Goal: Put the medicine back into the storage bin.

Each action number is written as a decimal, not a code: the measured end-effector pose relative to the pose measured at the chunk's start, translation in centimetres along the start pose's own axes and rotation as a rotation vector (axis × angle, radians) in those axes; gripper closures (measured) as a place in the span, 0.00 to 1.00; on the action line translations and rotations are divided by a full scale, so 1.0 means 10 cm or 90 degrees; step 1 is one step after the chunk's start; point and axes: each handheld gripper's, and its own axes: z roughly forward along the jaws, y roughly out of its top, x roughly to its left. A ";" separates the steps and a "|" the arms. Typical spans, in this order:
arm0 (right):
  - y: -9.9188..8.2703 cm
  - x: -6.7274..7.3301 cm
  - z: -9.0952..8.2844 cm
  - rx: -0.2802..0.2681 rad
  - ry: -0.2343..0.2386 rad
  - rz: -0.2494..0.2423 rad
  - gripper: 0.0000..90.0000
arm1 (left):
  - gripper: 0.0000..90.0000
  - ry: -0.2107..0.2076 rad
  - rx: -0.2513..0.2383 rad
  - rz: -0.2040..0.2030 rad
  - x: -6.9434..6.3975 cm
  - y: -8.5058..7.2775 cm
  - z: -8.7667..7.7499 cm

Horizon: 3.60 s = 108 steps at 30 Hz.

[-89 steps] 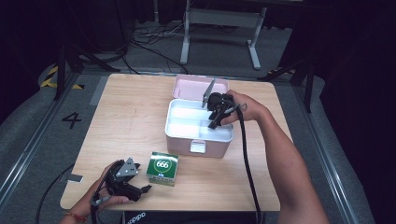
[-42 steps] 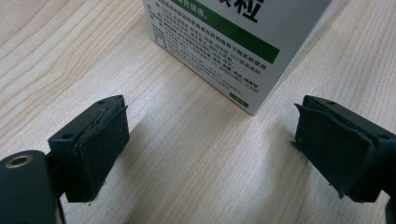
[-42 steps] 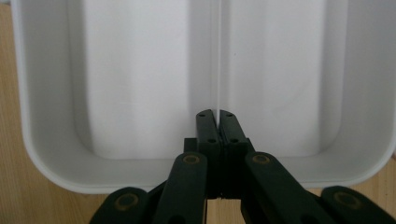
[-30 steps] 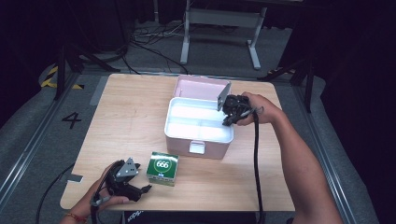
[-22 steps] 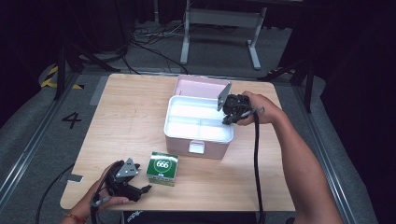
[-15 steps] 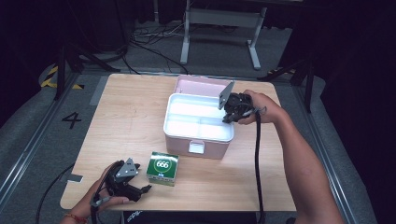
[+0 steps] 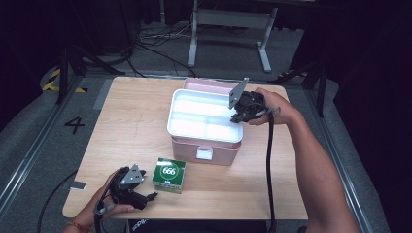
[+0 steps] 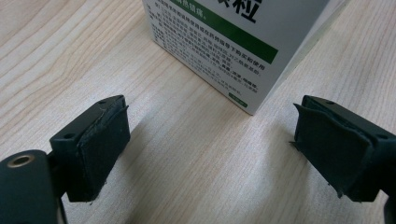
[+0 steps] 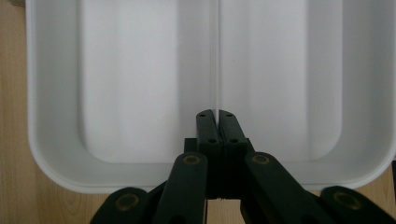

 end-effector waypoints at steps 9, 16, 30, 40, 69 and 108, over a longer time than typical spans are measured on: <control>-0.13 0.00 -0.21 -0.002 -0.032 0.016 1.00 | 0.12 0.000 0.000 -0.001 0.00 0.00 0.00; -0.32 0.02 -0.39 -0.008 -0.050 0.036 1.00 | 0.12 0.001 -0.001 -0.001 0.00 0.00 0.00; -0.90 0.11 -0.73 -0.027 -0.090 0.108 1.00 | 0.12 0.001 0.001 0.000 0.00 0.01 0.00; -1.36 0.21 -0.80 -0.043 -0.107 0.163 1.00 | 0.12 0.000 0.001 0.000 0.01 0.01 0.01; -2.36 0.41 -0.44 0.006 -0.082 0.297 1.00 | 0.12 0.001 0.001 0.000 0.01 0.01 0.01; -2.43 0.62 0.39 -0.032 -0.026 0.320 0.77 | 0.12 0.005 0.002 -0.004 0.00 0.01 0.01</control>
